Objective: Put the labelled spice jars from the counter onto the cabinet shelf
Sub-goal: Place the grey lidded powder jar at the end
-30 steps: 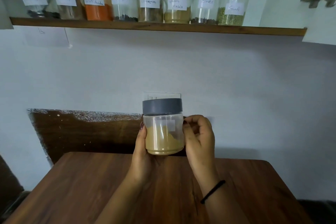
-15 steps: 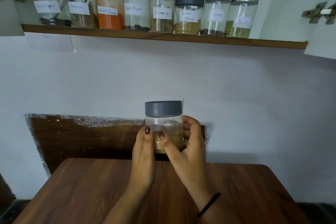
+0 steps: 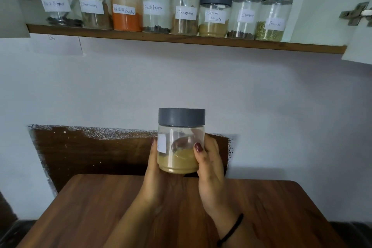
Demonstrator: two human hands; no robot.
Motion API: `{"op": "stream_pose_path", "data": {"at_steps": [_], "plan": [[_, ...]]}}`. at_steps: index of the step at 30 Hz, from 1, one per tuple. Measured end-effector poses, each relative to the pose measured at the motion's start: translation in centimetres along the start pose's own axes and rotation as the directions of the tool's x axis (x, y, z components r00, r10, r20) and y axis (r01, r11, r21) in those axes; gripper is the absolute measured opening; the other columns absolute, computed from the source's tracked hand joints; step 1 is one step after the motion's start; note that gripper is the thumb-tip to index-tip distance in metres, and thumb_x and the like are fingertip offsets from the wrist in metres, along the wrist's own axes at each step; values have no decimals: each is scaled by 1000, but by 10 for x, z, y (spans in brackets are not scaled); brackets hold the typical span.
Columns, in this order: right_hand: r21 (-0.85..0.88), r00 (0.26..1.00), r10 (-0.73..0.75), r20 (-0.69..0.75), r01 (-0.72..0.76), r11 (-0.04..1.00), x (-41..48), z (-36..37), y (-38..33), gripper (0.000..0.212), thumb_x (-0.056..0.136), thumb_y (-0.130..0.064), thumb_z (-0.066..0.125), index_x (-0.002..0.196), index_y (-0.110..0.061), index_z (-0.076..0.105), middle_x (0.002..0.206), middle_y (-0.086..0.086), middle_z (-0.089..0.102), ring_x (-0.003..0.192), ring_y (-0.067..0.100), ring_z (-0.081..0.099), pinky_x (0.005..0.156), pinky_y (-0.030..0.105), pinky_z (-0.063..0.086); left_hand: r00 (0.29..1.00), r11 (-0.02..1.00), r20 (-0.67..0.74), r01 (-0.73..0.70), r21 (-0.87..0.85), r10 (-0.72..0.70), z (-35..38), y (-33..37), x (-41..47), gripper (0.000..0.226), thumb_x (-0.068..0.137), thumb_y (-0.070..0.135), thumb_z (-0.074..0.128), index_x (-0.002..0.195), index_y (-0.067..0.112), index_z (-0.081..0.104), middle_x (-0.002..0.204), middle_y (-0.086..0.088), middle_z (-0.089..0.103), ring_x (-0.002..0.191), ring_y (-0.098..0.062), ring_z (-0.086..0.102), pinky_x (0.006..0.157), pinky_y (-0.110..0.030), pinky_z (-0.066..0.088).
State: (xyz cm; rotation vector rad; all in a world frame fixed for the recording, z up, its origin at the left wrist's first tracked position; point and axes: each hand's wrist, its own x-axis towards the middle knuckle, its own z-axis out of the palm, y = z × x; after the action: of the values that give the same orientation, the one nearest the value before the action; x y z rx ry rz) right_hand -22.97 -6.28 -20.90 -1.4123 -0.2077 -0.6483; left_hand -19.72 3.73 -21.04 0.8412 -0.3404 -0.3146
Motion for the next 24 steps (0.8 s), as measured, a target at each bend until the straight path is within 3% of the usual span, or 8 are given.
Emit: {"op": "stream_pose_path", "data": {"at_steps": [3, 6, 9, 12, 16, 18, 20, 24], "plan": [[-76, 1000, -6, 6, 7, 997, 0, 0, 2, 48, 87, -49, 49, 116, -15, 67, 112, 10, 56, 104, 2, 59, 86, 9, 45, 1000, 998, -16, 13, -64, -14, -4, -1, -2, 69, 97, 56, 25, 120, 7, 69, 125, -23, 65, 114, -33, 64, 96, -43, 53], [-131, 998, -33, -54, 26, 991, 2, -1, 6, 36, 90, -50, 47, 110, -29, 68, 112, 2, 54, 106, 4, 58, 88, 12, 44, 999, 1000, -33, -7, -16, 6, -3, 0, -1, 67, 97, 53, 27, 123, 6, 67, 124, -21, 66, 113, -29, 66, 96, -39, 53], [-220, 991, -83, -102, 59, 974, 8, -2, 9, 32, 92, -43, 48, 121, -38, 60, 119, -5, 52, 112, 2, 56, 92, 13, 46, 994, 993, -102, -37, 113, 49, -5, 6, 3, 59, 98, 51, 30, 130, 11, 61, 125, -17, 67, 119, -29, 63, 101, -44, 51], [-260, 989, -105, -108, 74, 963, 14, -3, 6, 37, 92, -27, 52, 130, -30, 55, 123, 0, 52, 111, 4, 58, 92, 16, 48, 985, 977, -147, -58, 205, 89, -5, 9, 6, 52, 96, 52, 36, 125, 19, 64, 120, -11, 71, 116, -27, 65, 98, -44, 50], [-178, 998, -56, -34, 49, 983, 15, -1, -6, 31, 90, -39, 65, 120, -44, 58, 122, 1, 56, 106, 1, 62, 82, 15, 52, 979, 967, -171, -63, 247, 107, -5, 5, 5, 45, 98, 49, 37, 116, 23, 69, 114, -8, 73, 112, -25, 67, 98, -44, 50], [-192, 1000, -3, 13, 6, 981, 14, 0, -7, 48, 77, -50, 74, 121, -52, 55, 125, -1, 55, 110, 6, 62, 86, 22, 55, 976, 958, -176, -73, 276, 125, -5, 5, 5, 43, 99, 48, 37, 111, 25, 72, 114, -10, 73, 112, -26, 67, 102, -48, 49], [-250, 999, 40, 37, -29, 968, 14, -1, -6, 73, 66, -52, 78, 133, -46, 49, 129, -5, 52, 114, 6, 59, 89, 27, 57, 974, 951, -180, -79, 299, 138, -5, 8, 6, 44, 96, 52, 44, 112, 22, 72, 115, -12, 72, 113, -28, 66, 105, -52, 46], [-299, 997, 29, 73, -6, 954, 19, -1, -8, 79, 67, -46, 82, 137, -41, 46, 129, -5, 57, 117, 11, 59, 91, 35, 57, 977, 932, -146, -98, 350, 158, -4, 13, 9, 50, 95, 52, 49, 123, 14, 65, 118, -12, 70, 114, -26, 66, 105, -54, 46]]}}
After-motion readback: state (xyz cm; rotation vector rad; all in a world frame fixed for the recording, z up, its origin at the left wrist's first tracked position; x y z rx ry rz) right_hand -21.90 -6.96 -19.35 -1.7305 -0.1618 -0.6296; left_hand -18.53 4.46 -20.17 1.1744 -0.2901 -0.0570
